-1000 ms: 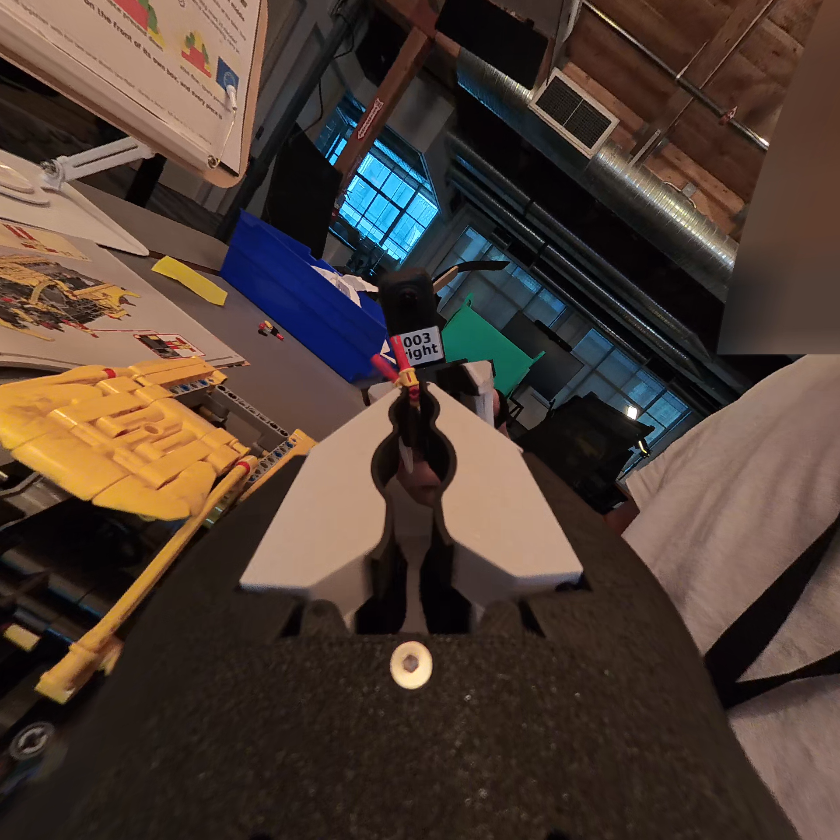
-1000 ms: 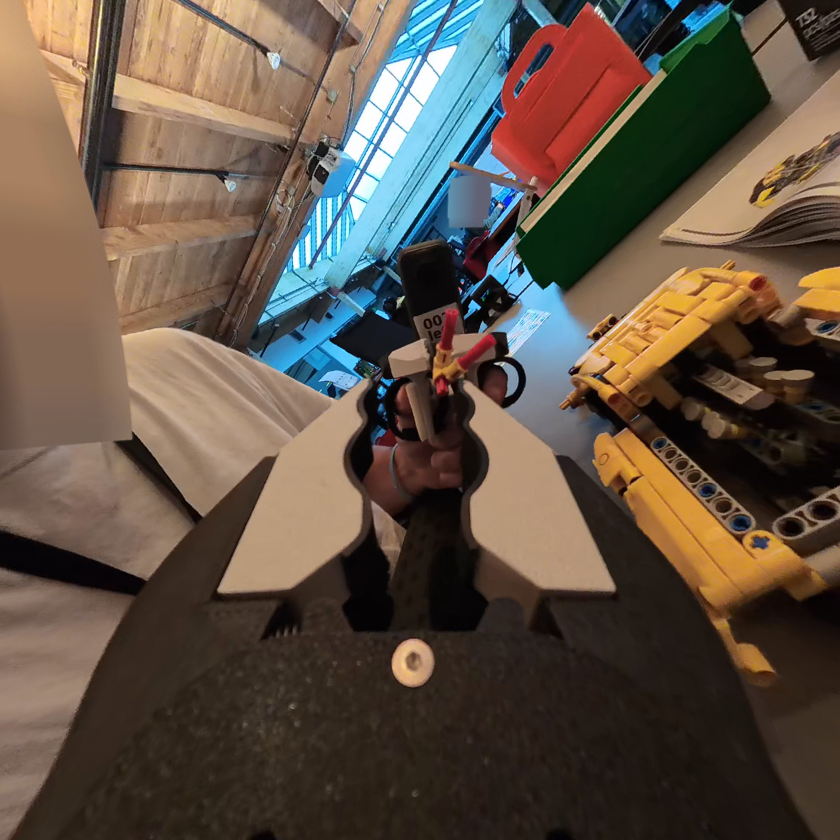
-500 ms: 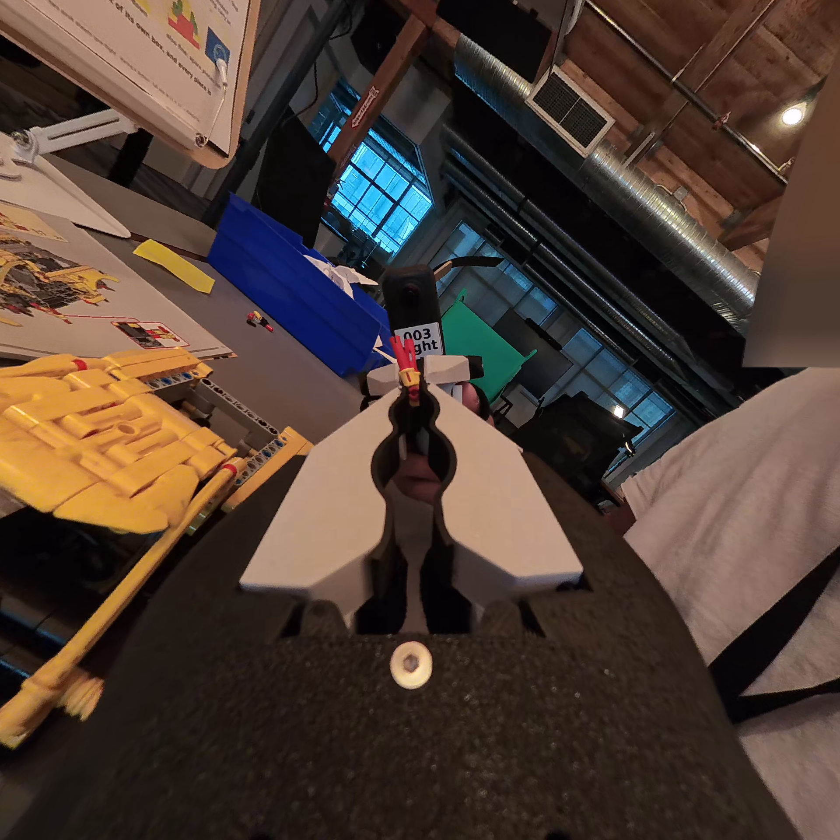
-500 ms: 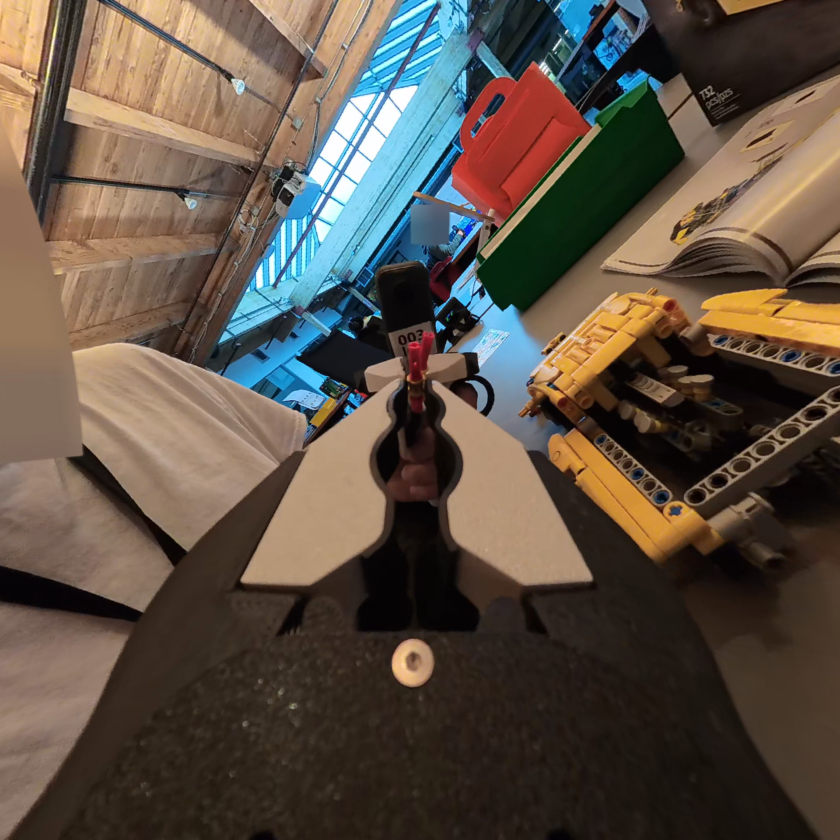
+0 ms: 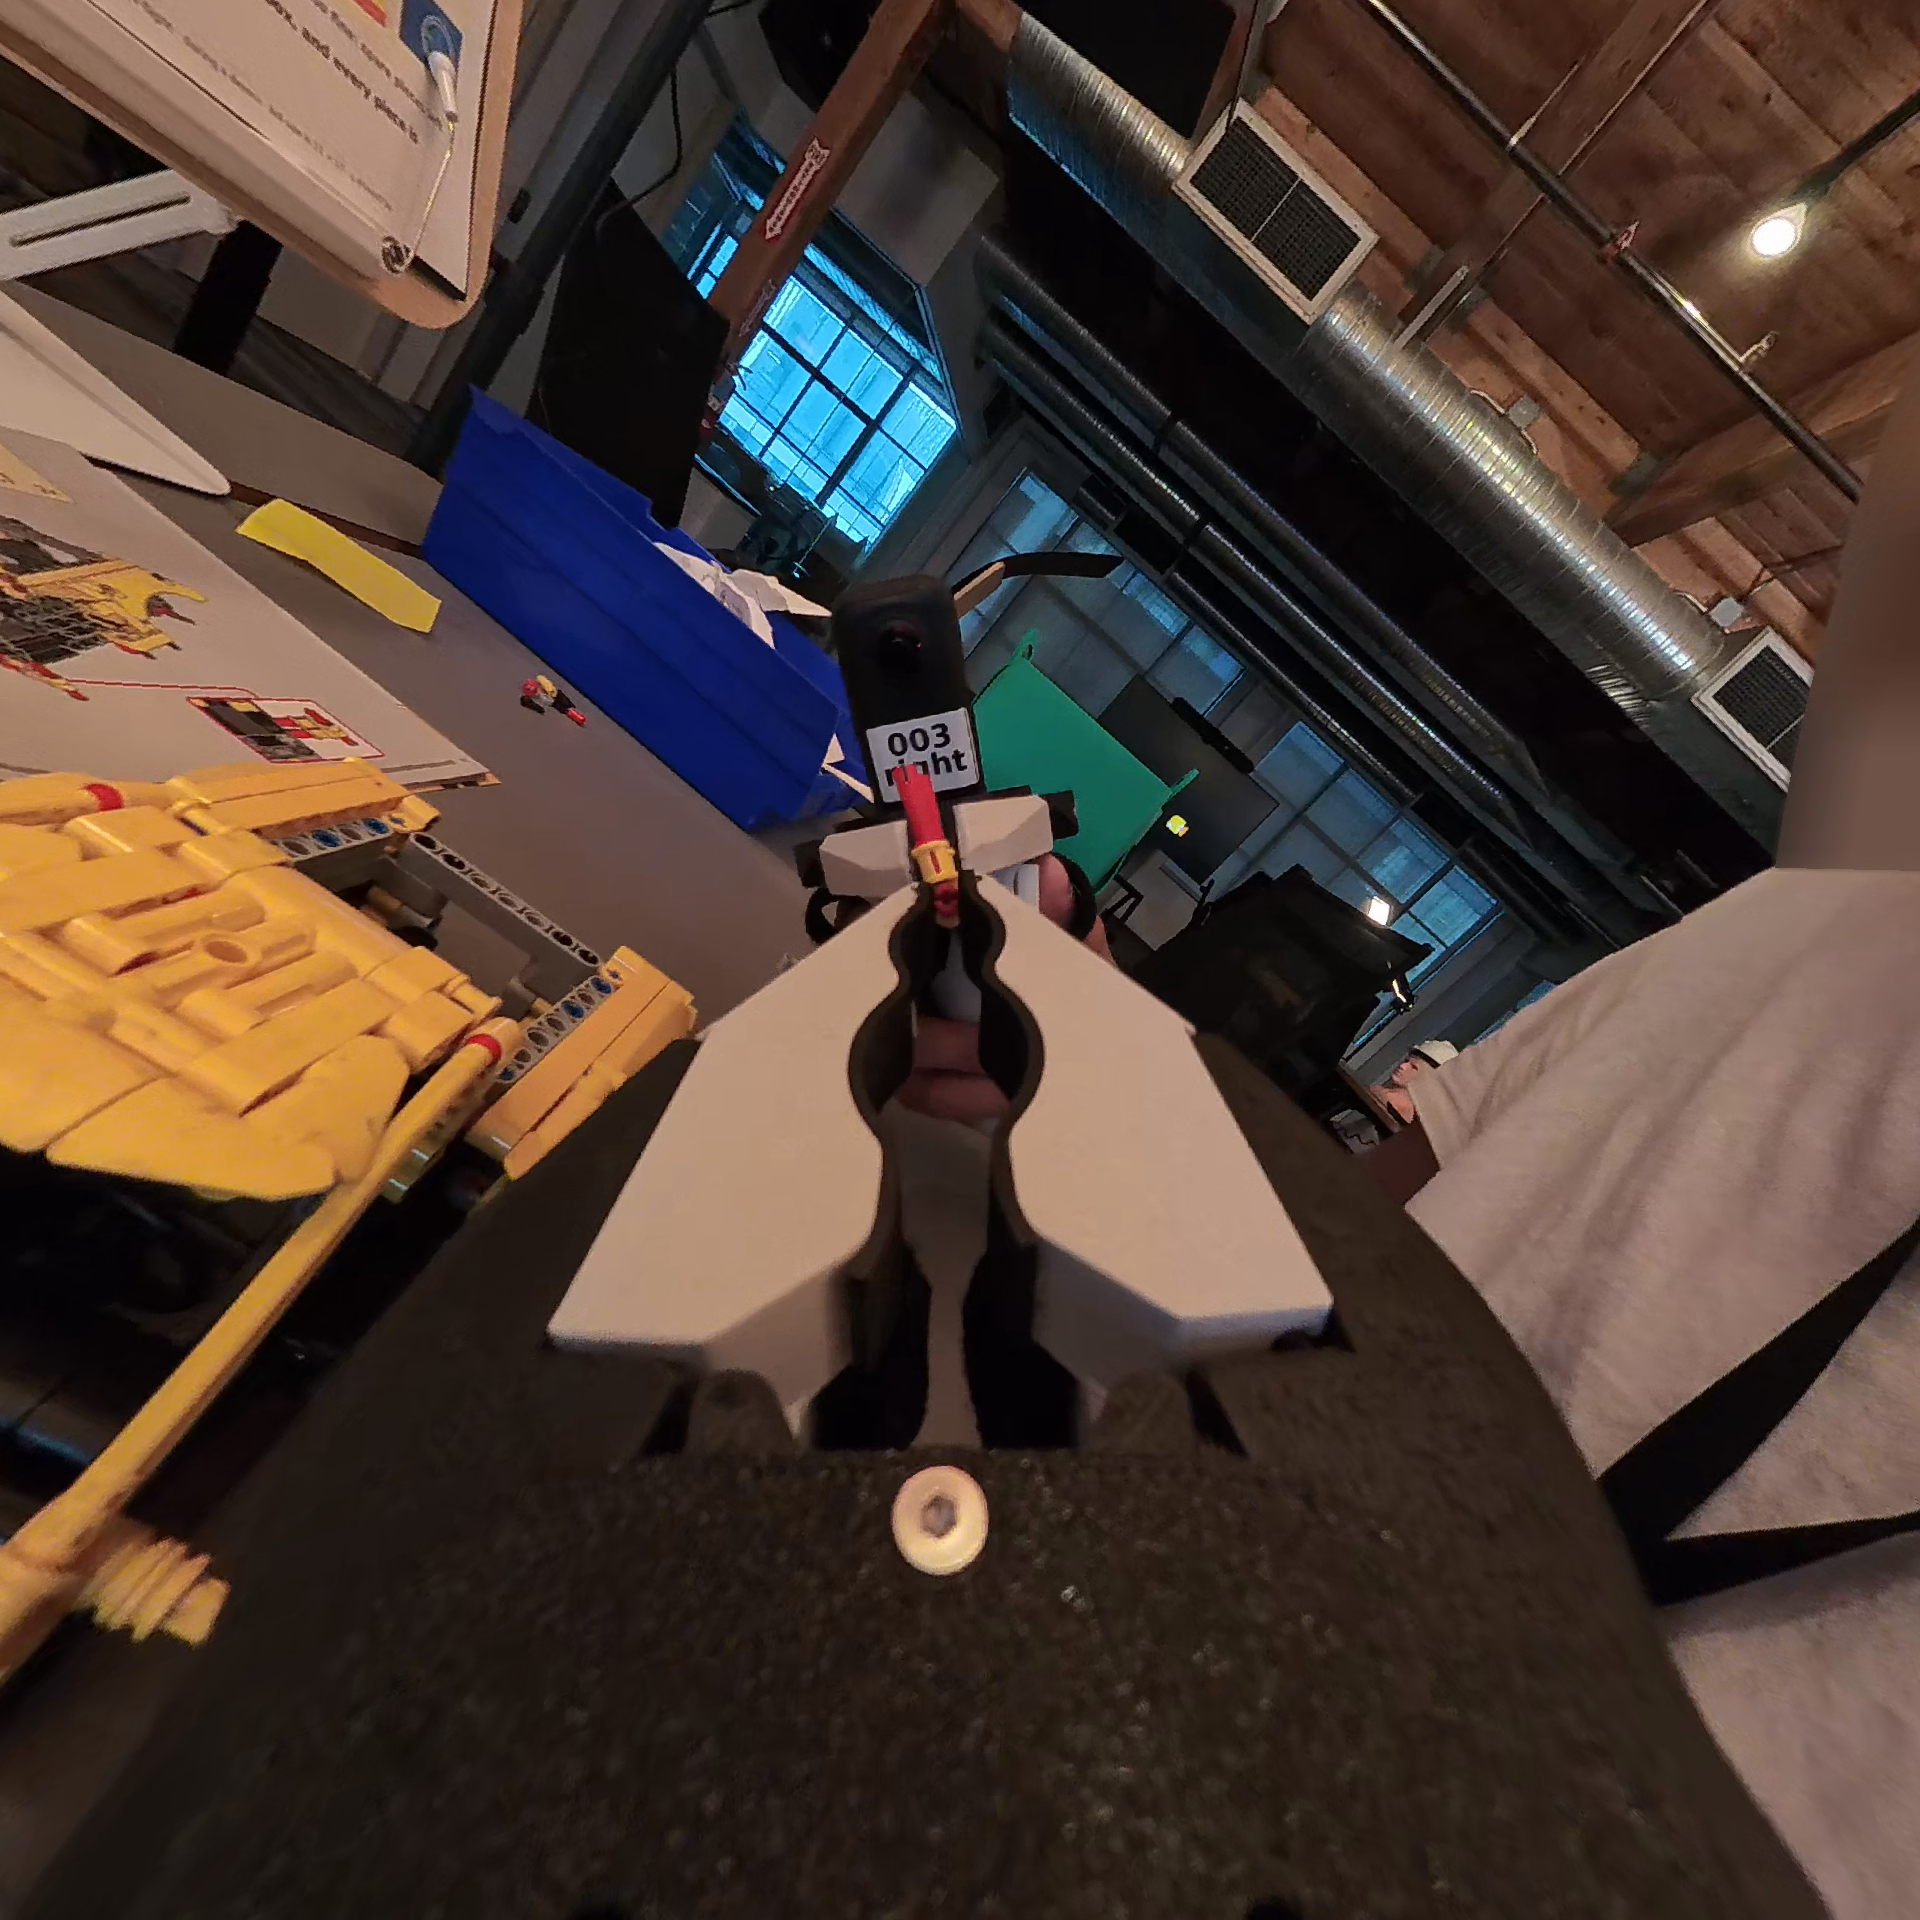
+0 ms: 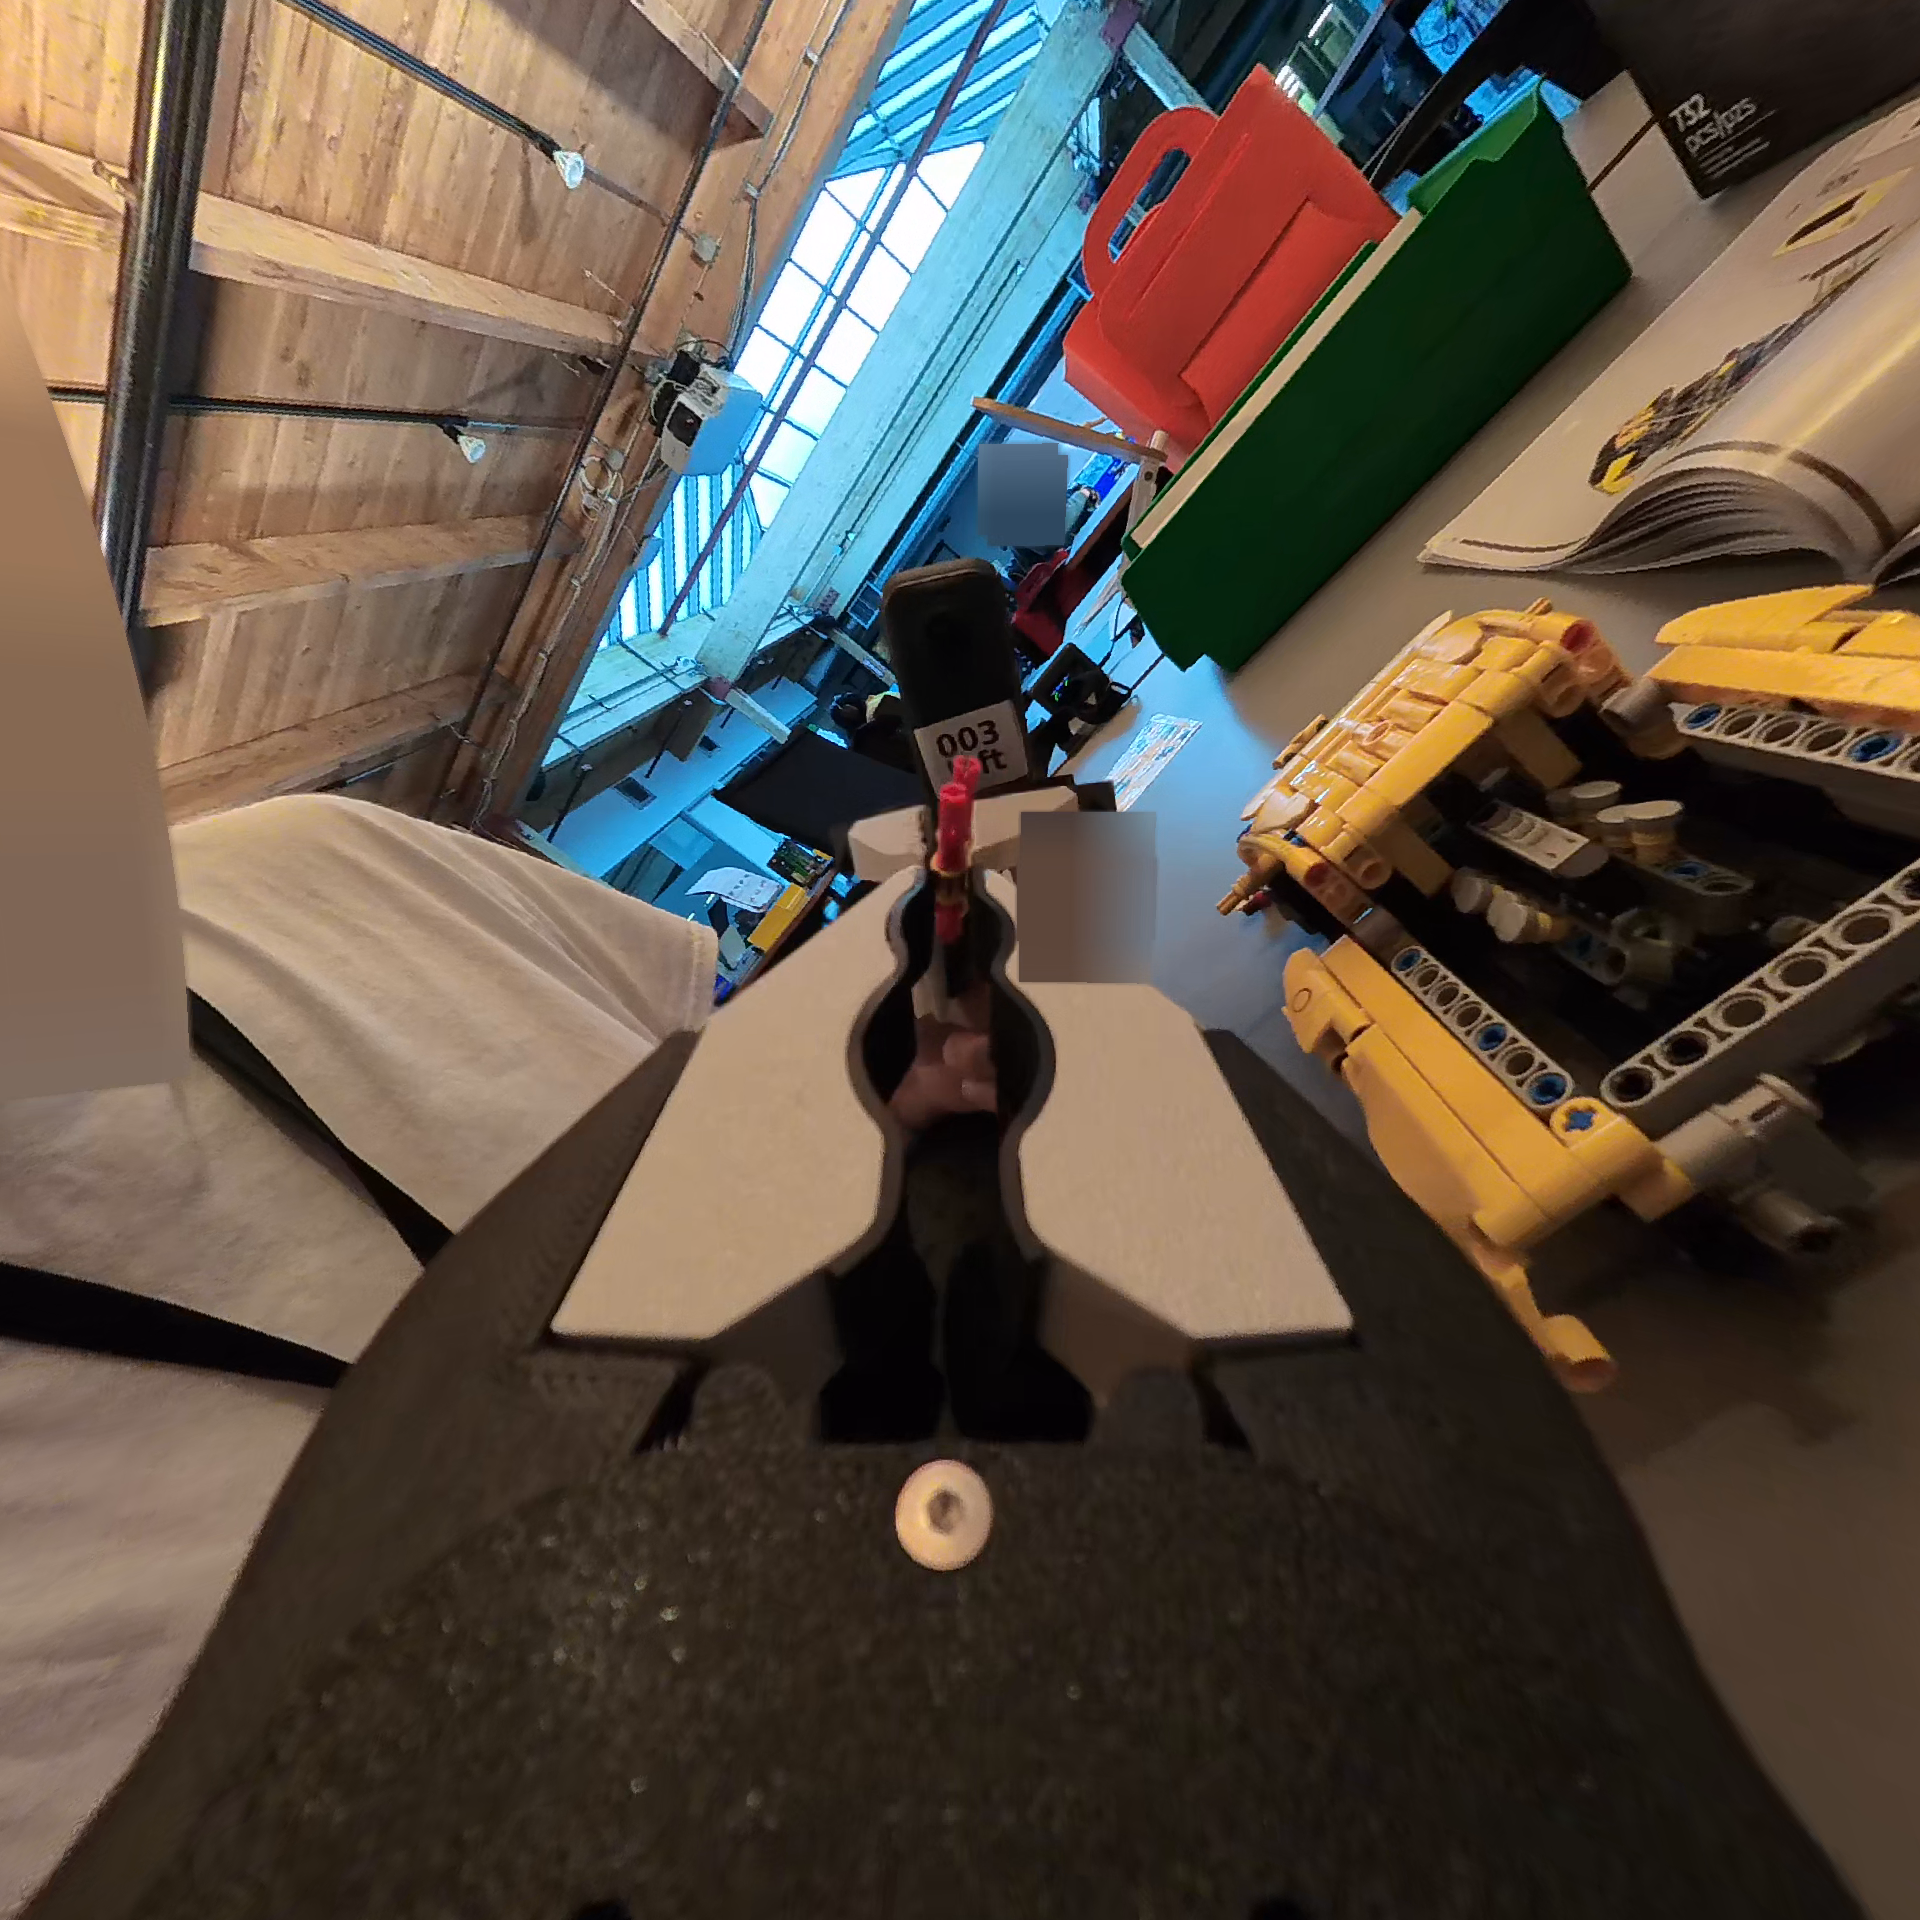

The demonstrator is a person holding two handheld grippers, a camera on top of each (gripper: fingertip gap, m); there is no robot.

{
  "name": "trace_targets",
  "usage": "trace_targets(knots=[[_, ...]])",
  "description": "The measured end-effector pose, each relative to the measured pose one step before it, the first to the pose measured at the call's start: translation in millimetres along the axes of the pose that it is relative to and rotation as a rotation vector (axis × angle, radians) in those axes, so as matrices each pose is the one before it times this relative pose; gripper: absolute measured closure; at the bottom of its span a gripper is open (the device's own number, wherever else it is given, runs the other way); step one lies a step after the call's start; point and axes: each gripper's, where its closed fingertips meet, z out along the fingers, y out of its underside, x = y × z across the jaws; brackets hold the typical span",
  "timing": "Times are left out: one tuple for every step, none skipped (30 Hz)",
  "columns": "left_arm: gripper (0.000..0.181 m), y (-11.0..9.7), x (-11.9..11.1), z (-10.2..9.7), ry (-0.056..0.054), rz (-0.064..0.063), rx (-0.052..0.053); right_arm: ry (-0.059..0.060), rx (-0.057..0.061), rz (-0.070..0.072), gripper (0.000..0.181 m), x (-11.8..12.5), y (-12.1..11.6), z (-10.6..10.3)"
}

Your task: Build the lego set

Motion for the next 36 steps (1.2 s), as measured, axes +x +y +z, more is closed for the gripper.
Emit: trace_targets(knots=[[0.178, 0.71, 0.04, 0.01, 0.0012, -0.0028, -0.0029, 0.0011, -0.0040, -0.0026, 0.177, 0.19, 0.39, -0.34], [0.178, 0.30, 0.42, 0.12, 0.0041, -0.0046, -0.0009, -0.0039, -0.0016, 0.0019, 0.177, -0.36, 0.30, -0.21], [0.178, 0.12, 0.27, -0.01, 0.0029, -0.0033, -0.0002, -0.0031, 0.0004, 0.0041, 0.177, -0.22, 0.12, 0.04], [0.178, 0.15, 0.29, 0.07, 0.0019, 0.0003, -0.0005, -0.0020, 0.0023, 0.0027, 0.177, -0.14, -0.11, 0.01], [0.178, 0.18, 1.02, 0.09, 0.0042, 0.0026, -0.0009, -0.0060, 0.0012, 0.0032, 0.177, -0.72, -0.09, 0.21], [0.178, -0.10, 1.21, 0.18, 0.0041, 0.0050, 0.0004, -0.0104, 0.0012, 0.0055, 0.177, -1.27, -0.07, 0.11], [0.178, 0.00, 0.99, 0.02, 0.0017, 0.0070, 0.0000, -0.0078, 0.0001, 0.0069, 0.177, -0.66, -0.02, 0.12], [0.178, 0.08, 0.67, 0.16, 0.0015, 0.0051, -0.0009, -0.0081, 0.0000, 0.0068, 0.177, -0.67, 0.09, -0.04], [0.178, 0.16, 0.42, 0.00, 0.0019, 0.0008, -0.0007, -0.0074, -0.0015, 0.0079, 0.177, -0.66, 0.33, -0.06], [0.178, 0.19, -0.06, -0.01, 0.0004, -0.0016, -0.0007, 0.0001, -0.0010, 0.0014, 0.177, 0.14, 0.15, -0.16], [0.178, 0.21, -0.30, 0.04, -0.0002, -0.0016, -0.0008, 0.0031, -0.0008, -0.0036, 0.177, 0.33, 0.08, -0.08], [0.178, 0.15, 0.11, 0.24, 0.0013, -0.0011, -0.0005, -0.0002, -0.0002, -0.0012, 0.177, -0.15, -0.10, -0.20], [0.178, 0.01, 0.06, 0.13, 0.0000, 0.0007, -0.0001, -0.0016, 0.0008, 0.0012, 0.177, -0.21, 0.04, -0.11], [0.178, 0.14, -0.26, 0.08, -0.0034, 0.0038, -0.0007, 0.0016, 0.0010, -0.0001, 0.177, 0.32, -0.12, -0.04], [0.178, 0.14, -0.21, 0.09, -0.0036, 0.0054, -0.0013, 0.0021, -0.0003, -0.0010, 0.177, 0.37, 0.00, -0.11], [0.178, 0.01, 0.14, 0.07, -0.0008, 0.0032, -0.0008, -0.0001, -0.0009, -0.0019, 0.177, -0.18, 0.01, -0.05], [0.178, 0.04, 0.17, 0.10, 0.0012, -0.0013, 0.0003, -0.0008, -0.0008, -0.0014, 0.177, -0.24, 0.06, -0.06], [0.178, 0.09, -0.28, 0.04, 0.0005, -0.0043, 0.0002, 0.0016, -0.0002, -0.0007, 0.177, 0.21, -0.07, -0.09], [0.178, 0.18, -0.44, 0.06, 0.0002, -0.0050, -0.0004, 0.0031, -0.0001, -0.0013, 0.177, 0.47, 0.09, -0.05], [0.178, 0.23, -0.02, -0.01, 0.0024, -0.0054, -0.0003, 0.0018, -0.0009, -0.0022, 0.177, 0.13, 0.15, -0.11], [0.178, 0.17, 0.15, 0.11, 0.0039, -0.0051, 0.0001, -0.0003, -0.0011, -0.0029, 0.177, -0.34, 0.17, -0.03], [0.178, 0.15, 0.24, 0.09, 0.0031, -0.0037, 0.0001, 0.0001, -0.0002, -0.0032, 0.177, -0.35, -0.02, 0.05], [0.178, 0.09, 0.13, 0.10, 0.0022, -0.0029, 0.0000, 0.0002, 0.0001, -0.0027, 0.177, -0.14, -0.06, -0.02], [0.178, 0.03, 0.07, 0.11, 0.0014, -0.0028, -0.0001, 0.0001, -0.0005, -0.0009, 0.177, 0.02, -0.03, -0.11], [0.178, 0.14, 0.02, 0.07, 0.0012, -0.0035, -0.0003, 0.0003, -0.0003, -0.0001, 0.177, -0.10, 0.06, -0.04], [0.178, 0.22, -0.13, 0.13, 0.0023, -0.0066, -0.0003, 0.0005, -0.0004, -0.0007, 0.177, 0.12, 0.01, -0.12], [0.177, 0.33, -0.15, 0.18, 0.0042, -0.0111, 0.0000, 0.0005, -0.0010, -0.0006, 0.177, 0.05, 0.01, -0.24], [0.177, 0.24, -0.24, 0.08, 0.0050, -0.0131, 0.0001, 0.0009, -0.0017, -0.0008, 0.177, 0.12, 0.13, -0.19], [0.177, 0.09, -0.10, -0.01, 0.0043, -0.0100, 0.0000, 0.0008, -0.0013, -0.0017, 0.177, 0.00, 0.17, -0.01], [0.177, 0.00, 0.26, -0.03, 0.0031, -0.0037, 0.0000, -0.0002, -0.0007, -0.0017, 0.177, -0.20, 0.15, 0.00], [0.177, -0.08, 0.52, 0.11, 0.0020, 0.0014, 0.0001, -0.0021, -0.0006, -0.0016, 0.177, -0.49, 0.00, 0.06], [0.177, 0.06, 0.47, 0.09, 0.0005, 0.0034, 0.0001, -0.0016, -0.0003, -0.0021, 0.177, -0.51, -0.06, -0.03], [0.177, 0.01, 0.06, 0.22, -0.0011, 0.0023, -0.0001, 0.0012, -0.0002, -0.0031, 0.177, -0.05, -0.08, -0.02], [0.177, 0.10, -0.36, 0.06, -0.0021, -0.0004, -0.0002, 0.0044, -0.0006, -0.0044, 0.177, 0.30, 0.02, -0.21], [0.177, 0.10, -0.54, 0.03, -0.0016, -0.0031, -0.0002, 0.0056, -0.0012, -0.0049, 0.177, 0.56, 0.02, -0.21], [0.177, 0.08, -0.38, 0.10, 0.0002, -0.0042, 0.0000, 0.0024, -0.0012, -0.0020, 0.177, 0.28, 0.07, -0.18]])
